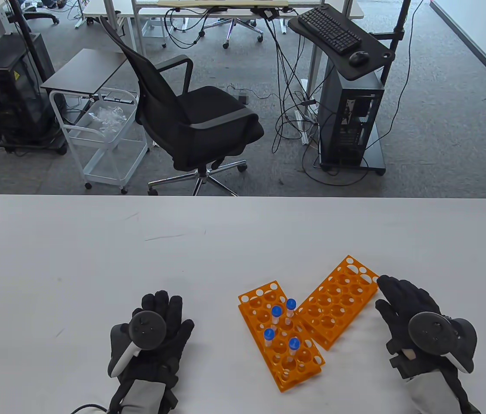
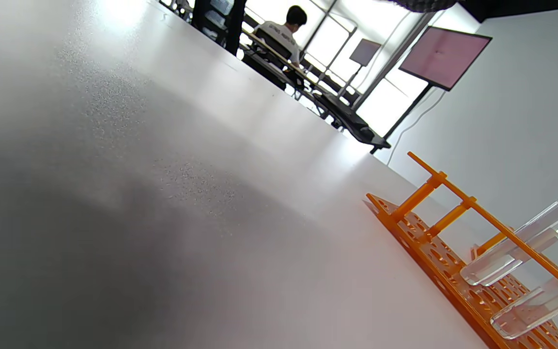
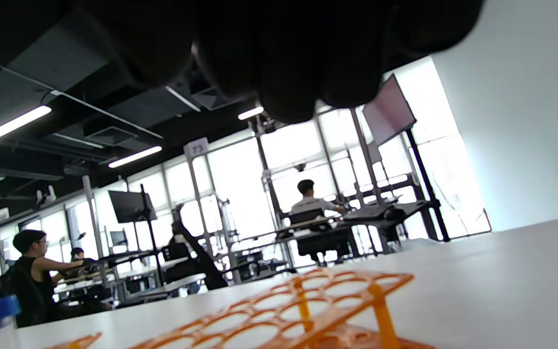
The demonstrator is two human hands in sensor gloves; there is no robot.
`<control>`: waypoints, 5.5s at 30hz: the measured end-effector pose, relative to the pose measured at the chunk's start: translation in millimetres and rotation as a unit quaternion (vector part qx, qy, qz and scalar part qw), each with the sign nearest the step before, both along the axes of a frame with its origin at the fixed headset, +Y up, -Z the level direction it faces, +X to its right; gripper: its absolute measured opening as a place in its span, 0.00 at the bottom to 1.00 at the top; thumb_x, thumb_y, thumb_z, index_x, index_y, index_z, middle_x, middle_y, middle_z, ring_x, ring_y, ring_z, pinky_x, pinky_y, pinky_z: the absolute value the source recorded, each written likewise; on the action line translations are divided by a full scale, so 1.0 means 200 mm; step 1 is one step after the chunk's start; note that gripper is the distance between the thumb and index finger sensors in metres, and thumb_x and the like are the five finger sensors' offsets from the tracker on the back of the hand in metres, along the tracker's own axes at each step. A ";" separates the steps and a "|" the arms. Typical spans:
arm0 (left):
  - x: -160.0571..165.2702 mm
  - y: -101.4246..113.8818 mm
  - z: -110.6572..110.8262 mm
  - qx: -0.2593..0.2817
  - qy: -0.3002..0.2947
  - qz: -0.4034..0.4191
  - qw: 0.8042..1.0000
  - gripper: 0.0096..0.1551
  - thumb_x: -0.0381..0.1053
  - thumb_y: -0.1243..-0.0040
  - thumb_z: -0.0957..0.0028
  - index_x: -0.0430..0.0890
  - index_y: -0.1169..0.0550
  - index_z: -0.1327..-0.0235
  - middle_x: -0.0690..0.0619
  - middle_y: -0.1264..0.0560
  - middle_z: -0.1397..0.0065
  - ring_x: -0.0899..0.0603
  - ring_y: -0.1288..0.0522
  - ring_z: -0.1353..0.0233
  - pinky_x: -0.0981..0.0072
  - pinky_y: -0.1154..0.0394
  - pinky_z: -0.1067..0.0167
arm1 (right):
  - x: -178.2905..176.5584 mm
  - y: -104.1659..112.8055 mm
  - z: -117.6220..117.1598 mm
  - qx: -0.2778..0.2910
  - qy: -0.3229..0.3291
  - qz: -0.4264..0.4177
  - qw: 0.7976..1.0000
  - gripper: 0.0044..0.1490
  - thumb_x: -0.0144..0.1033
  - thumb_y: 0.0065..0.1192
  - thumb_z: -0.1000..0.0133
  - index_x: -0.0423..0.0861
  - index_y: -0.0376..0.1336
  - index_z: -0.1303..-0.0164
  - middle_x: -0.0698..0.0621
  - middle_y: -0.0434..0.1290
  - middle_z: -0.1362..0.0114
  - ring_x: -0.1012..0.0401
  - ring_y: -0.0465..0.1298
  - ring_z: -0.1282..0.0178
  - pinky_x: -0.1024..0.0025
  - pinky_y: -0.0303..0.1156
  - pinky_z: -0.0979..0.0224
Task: Transfer 4 test tubes between racks (Right hand only)
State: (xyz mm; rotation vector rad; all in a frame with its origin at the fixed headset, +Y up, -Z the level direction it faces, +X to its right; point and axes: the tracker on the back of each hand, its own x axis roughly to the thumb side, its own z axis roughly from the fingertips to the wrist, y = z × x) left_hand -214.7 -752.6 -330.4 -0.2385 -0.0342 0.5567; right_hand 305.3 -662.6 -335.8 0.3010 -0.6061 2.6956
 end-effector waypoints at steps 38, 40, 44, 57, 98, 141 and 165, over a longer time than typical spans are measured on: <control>-0.04 0.00 0.00 -0.002 0.020 0.003 1.000 0.40 0.71 0.65 0.39 0.65 0.60 0.18 0.64 0.73 0.16 0.53 0.84 0.20 0.56 0.84 0.24 | -0.65 0.05 -0.21 -0.063 0.133 -0.018 0.989 0.34 0.44 0.61 0.44 0.45 0.65 0.27 0.41 0.74 0.26 0.41 0.70 0.27 0.34 0.60 0.29; -0.04 0.00 0.00 -0.001 0.019 0.002 1.000 0.40 0.71 0.65 0.39 0.65 0.60 0.18 0.63 0.73 0.16 0.53 0.84 0.20 0.56 0.84 0.24 | -0.67 0.04 -0.21 -0.070 0.139 -0.015 0.988 0.34 0.44 0.61 0.44 0.45 0.65 0.28 0.41 0.74 0.26 0.41 0.70 0.27 0.34 0.60 0.29; -0.03 -0.01 0.00 -0.002 0.017 0.000 1.000 0.40 0.71 0.65 0.39 0.65 0.60 0.18 0.63 0.73 0.16 0.53 0.84 0.20 0.56 0.84 0.24 | -0.70 0.03 -0.22 -0.084 0.149 -0.010 0.985 0.34 0.44 0.62 0.44 0.45 0.65 0.28 0.41 0.74 0.26 0.41 0.70 0.27 0.34 0.60 0.29; -0.03 -0.01 0.00 -0.004 0.015 0.001 1.000 0.40 0.71 0.65 0.39 0.65 0.60 0.18 0.63 0.73 0.16 0.53 0.84 0.20 0.56 0.84 0.24 | -0.78 -0.08 -0.25 -0.140 0.158 0.056 0.976 0.33 0.39 0.64 0.45 0.45 0.65 0.28 0.41 0.74 0.26 0.41 0.70 0.28 0.33 0.60 0.29; -0.02 -0.01 0.00 -0.003 0.010 0.005 1.000 0.40 0.71 0.65 0.39 0.65 0.60 0.18 0.64 0.73 0.16 0.53 0.84 0.20 0.56 0.84 0.24 | -0.75 -0.06 -0.24 -0.121 0.158 0.030 0.980 0.30 0.33 0.64 0.46 0.43 0.68 0.32 0.40 0.78 0.33 0.41 0.75 0.35 0.35 0.62 0.31; -0.01 -0.01 0.00 0.001 0.001 0.006 1.000 0.40 0.71 0.65 0.39 0.65 0.60 0.18 0.63 0.73 0.15 0.53 0.84 0.20 0.56 0.84 0.24 | -0.16 0.11 -0.25 -0.075 -0.018 -0.043 0.996 0.29 0.32 0.65 0.46 0.41 0.69 0.33 0.39 0.78 0.34 0.40 0.75 0.36 0.35 0.63 0.32; -0.01 -0.01 0.00 0.001 0.001 0.006 1.000 0.40 0.71 0.65 0.39 0.65 0.59 0.17 0.63 0.73 0.15 0.53 0.83 0.20 0.56 0.83 0.24 | -0.12 -0.01 -0.31 -0.125 -0.057 -0.001 0.991 0.29 0.31 0.65 0.46 0.41 0.69 0.33 0.39 0.78 0.34 0.39 0.75 0.36 0.34 0.63 0.32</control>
